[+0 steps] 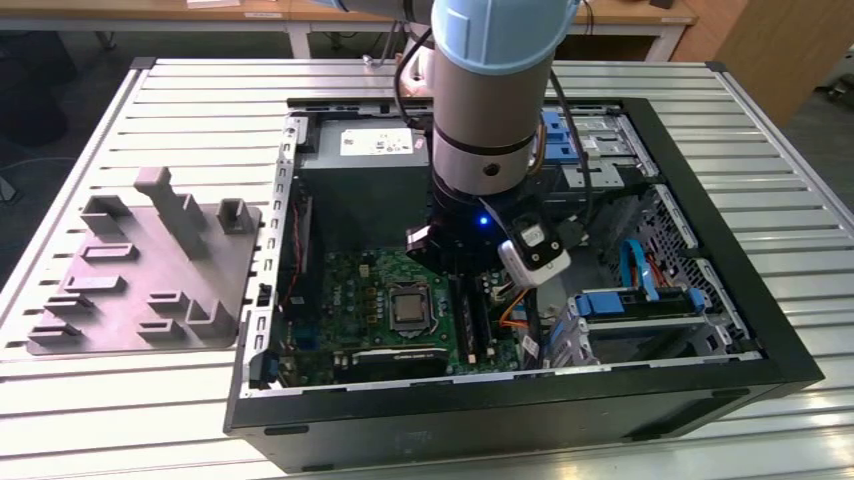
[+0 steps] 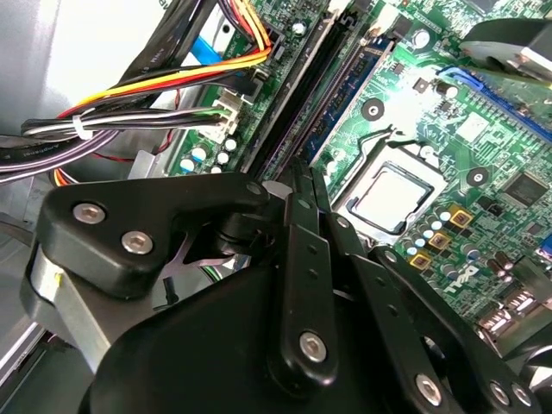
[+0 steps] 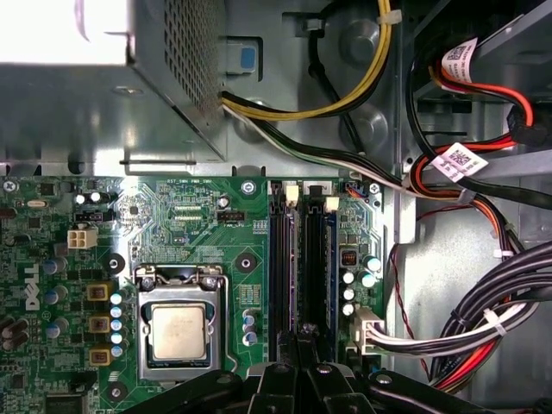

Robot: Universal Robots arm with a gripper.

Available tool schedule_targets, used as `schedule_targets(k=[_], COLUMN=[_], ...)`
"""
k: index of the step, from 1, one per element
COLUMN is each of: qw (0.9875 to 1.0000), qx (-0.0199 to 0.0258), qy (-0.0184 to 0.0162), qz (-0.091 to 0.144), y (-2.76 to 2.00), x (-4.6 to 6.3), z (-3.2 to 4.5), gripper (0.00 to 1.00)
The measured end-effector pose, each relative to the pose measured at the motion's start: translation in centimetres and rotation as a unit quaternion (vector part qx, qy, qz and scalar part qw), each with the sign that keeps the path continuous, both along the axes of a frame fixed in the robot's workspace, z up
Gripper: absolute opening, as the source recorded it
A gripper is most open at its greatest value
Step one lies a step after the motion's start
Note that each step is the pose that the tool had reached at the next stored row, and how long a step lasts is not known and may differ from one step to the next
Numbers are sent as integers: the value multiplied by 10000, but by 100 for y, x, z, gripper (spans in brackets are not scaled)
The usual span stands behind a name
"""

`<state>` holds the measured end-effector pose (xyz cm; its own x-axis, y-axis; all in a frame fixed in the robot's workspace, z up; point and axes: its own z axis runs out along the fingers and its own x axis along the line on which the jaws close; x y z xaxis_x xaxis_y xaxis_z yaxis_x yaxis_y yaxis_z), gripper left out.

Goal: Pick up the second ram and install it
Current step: 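Insert the second ram into the second slot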

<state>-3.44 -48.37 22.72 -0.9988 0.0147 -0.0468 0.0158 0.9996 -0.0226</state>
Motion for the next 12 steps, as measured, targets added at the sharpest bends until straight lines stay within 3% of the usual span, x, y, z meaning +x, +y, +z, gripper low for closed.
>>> schedule_targets(k=[12], qw=[10000], qx=[-1], qy=[0], qz=[0], y=[-6], x=[0], z=[-7], gripper=[11])
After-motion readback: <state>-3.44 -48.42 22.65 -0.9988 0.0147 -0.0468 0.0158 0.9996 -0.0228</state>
